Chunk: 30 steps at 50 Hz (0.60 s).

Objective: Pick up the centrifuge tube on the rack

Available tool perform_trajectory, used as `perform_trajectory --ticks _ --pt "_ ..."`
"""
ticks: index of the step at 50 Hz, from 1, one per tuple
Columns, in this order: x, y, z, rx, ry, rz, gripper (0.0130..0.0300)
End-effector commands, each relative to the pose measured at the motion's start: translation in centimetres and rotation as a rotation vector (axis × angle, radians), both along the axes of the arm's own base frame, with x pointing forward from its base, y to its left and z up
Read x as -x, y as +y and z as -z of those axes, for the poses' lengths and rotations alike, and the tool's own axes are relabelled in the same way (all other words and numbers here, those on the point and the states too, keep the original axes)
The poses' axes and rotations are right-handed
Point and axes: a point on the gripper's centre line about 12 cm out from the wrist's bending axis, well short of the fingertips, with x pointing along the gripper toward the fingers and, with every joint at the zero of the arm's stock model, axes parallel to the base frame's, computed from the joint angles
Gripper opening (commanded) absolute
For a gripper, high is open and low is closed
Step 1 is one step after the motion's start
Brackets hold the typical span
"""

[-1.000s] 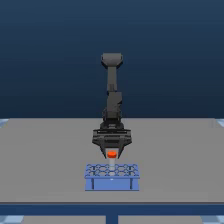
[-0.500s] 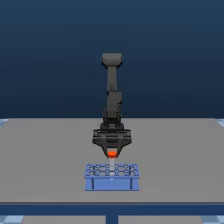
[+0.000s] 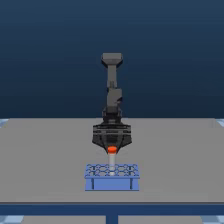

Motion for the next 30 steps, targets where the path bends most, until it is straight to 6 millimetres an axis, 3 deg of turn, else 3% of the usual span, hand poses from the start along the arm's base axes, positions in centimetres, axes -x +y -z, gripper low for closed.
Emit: perform_trajectory --ticks 1,30 --pt "0.1 0.0 -0.5 0.000 0.014 0.000 0.0130" --pt "0.1 0.0 -2.5 0.000 0.014 0.000 0.0130"
